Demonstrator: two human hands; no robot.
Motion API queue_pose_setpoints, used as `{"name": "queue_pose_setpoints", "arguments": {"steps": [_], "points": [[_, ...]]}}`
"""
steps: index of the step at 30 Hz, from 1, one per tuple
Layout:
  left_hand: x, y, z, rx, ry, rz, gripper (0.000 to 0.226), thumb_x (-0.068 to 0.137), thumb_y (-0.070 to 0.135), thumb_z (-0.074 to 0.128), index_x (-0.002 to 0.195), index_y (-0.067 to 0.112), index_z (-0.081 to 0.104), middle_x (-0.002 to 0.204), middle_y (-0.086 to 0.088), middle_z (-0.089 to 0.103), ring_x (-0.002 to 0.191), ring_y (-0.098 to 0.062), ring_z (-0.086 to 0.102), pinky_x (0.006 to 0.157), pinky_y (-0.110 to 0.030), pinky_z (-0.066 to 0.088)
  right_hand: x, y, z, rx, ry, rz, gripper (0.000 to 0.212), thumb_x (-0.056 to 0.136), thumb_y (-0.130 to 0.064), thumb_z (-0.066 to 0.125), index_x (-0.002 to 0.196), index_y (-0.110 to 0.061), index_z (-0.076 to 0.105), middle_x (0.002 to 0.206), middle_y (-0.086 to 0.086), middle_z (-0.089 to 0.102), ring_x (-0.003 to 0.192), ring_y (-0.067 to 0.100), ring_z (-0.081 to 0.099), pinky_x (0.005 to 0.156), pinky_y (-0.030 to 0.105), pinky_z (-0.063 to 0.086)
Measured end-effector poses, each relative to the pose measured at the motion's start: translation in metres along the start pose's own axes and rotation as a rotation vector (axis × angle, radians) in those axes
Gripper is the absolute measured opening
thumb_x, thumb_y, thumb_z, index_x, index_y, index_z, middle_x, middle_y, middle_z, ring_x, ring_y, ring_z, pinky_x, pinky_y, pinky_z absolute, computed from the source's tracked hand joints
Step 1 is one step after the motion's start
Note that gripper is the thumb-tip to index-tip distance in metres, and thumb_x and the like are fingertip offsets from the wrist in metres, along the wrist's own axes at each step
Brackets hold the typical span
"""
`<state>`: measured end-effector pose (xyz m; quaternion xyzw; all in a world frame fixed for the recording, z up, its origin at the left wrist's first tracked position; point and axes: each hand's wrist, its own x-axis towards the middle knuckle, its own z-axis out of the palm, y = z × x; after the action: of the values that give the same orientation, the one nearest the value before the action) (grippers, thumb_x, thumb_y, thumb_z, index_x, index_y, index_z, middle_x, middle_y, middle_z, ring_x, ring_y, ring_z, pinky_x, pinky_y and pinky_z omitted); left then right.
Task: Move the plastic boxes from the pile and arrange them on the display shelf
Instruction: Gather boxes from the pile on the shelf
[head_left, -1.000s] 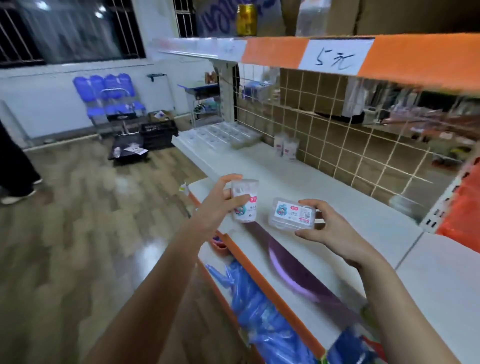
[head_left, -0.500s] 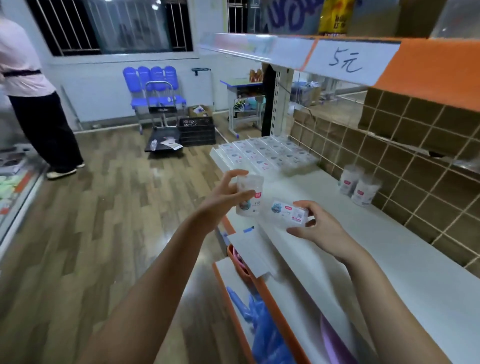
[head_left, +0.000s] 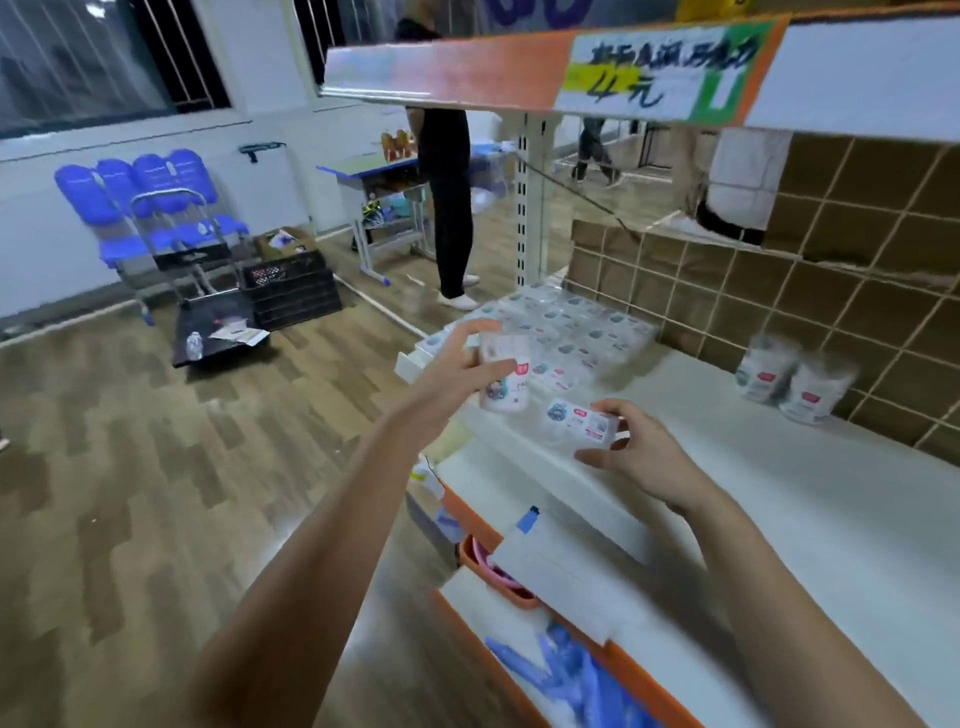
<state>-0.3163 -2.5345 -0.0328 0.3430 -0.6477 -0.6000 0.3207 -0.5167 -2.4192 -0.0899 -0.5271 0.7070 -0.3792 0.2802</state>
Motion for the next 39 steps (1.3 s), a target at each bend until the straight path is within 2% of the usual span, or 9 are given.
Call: {"name": "queue_pose_setpoints", "arguments": {"steps": [4, 7, 10, 15, 20, 25, 31, 36, 39], "points": [[0.037, -0.001, -0.027, 0.013, -0.071, 0.023, 0.036, 0.086, 0.009, 0.066, 0.106, 0.035, 0.051, 0.107, -0.014, 0.066, 0.1, -0.029, 0.063, 0.099, -0.05, 0.044, 0.019, -0.014, 0.027, -0.095, 0.089, 0.056, 0.068, 0.074, -0.027, 0.079, 0.133, -0.017, 0.046, 0.126, 0.004, 0.039, 0.089, 0.013, 0.052, 0.083, 0.018, 0.042], [0.058, 0.0, -0.038, 0.047, -0.118, 0.039, 0.039, 0.078, 0.021, 0.073, 0.105, 0.04, 0.051, 0.103, -0.006, 0.066, 0.091, -0.025, 0.061, 0.088, -0.044, 0.045, 0.028, -0.023, 0.044, -0.158, 0.112, 0.09, 0.073, 0.075, -0.032, 0.078, 0.136, -0.013, 0.044, 0.129, 0.005, 0.036, 0.1, 0.017, 0.053, 0.096, 0.022, 0.042], [0.073, -0.001, -0.043, 0.038, -0.194, 0.051, 0.041, 0.07, 0.032, 0.074, 0.102, 0.046, 0.052, 0.103, -0.009, 0.064, 0.088, -0.024, 0.057, 0.084, -0.043, 0.043, 0.034, -0.027, 0.058, -0.21, 0.125, 0.122, 0.075, 0.075, -0.033, 0.078, 0.137, -0.007, 0.043, 0.132, 0.009, 0.035, 0.12, 0.022, 0.044, 0.105, 0.019, 0.03], [0.092, -0.004, -0.045, -0.052, -0.271, 0.075, 0.045, 0.068, 0.025, 0.075, 0.105, 0.037, 0.052, 0.101, -0.008, 0.064, 0.092, -0.025, 0.058, 0.083, -0.045, 0.044, 0.044, -0.026, 0.076, -0.302, 0.241, 0.15, 0.072, 0.077, -0.034, 0.076, 0.137, -0.007, 0.045, 0.132, 0.013, 0.04, 0.127, 0.028, 0.034, 0.107, 0.021, 0.021], [0.1, -0.008, -0.049, -0.039, -0.308, 0.106, 0.041, 0.06, 0.038, 0.078, 0.095, 0.049, 0.058, 0.104, -0.01, 0.055, 0.092, -0.025, 0.056, 0.095, -0.053, 0.042, 0.048, -0.026, 0.086, -0.283, 0.31, 0.172, 0.071, 0.078, -0.029, 0.076, 0.138, -0.006, 0.044, 0.134, 0.013, 0.035, 0.127, 0.026, 0.035, 0.107, 0.021, 0.024], [0.108, -0.014, -0.045, -0.06, -0.361, 0.115, 0.043, 0.076, 0.017, 0.073, 0.107, 0.036, 0.051, 0.101, -0.013, 0.061, 0.089, -0.025, 0.058, 0.081, -0.038, 0.045, 0.049, -0.026, 0.091, -0.273, 0.341, 0.144, 0.064, 0.078, -0.023, 0.076, 0.134, -0.012, 0.047, 0.132, 0.01, 0.034, 0.122, 0.025, 0.041, 0.103, 0.023, 0.033], [0.119, -0.017, -0.023, -0.016, -0.42, 0.15, 0.041, 0.086, 0.006, 0.065, 0.114, 0.03, 0.046, 0.083, 0.003, 0.06, 0.074, -0.005, 0.06, 0.07, -0.02, 0.045, 0.049, -0.028, 0.09, -0.284, 0.324, 0.11, 0.057, 0.078, -0.029, 0.074, 0.129, -0.021, 0.051, 0.129, 0.001, 0.036, 0.122, 0.018, 0.042, 0.098, 0.023, 0.039], [0.13, -0.008, 0.014, 0.019, -0.531, 0.176, 0.043, 0.083, 0.008, 0.07, 0.113, 0.028, 0.047, 0.099, -0.007, 0.06, 0.085, -0.013, 0.059, 0.071, -0.019, 0.048, 0.037, -0.026, 0.064, -0.321, 0.33, 0.172, 0.053, 0.084, -0.03, 0.067, 0.133, -0.022, 0.048, 0.131, 0.001, 0.041, 0.12, 0.019, 0.046, 0.103, 0.025, 0.036], [0.138, -0.004, 0.047, 0.033, -0.605, 0.171, 0.047, 0.073, 0.02, 0.079, 0.108, 0.033, 0.05, 0.113, -0.011, 0.06, 0.095, -0.019, 0.06, 0.073, -0.024, 0.047, 0.022, -0.014, 0.033, -0.387, 0.342, 0.248, 0.049, 0.087, -0.027, 0.063, 0.133, -0.02, 0.049, 0.129, 0.003, 0.046, 0.119, 0.02, 0.047, 0.098, 0.023, 0.035]]}}
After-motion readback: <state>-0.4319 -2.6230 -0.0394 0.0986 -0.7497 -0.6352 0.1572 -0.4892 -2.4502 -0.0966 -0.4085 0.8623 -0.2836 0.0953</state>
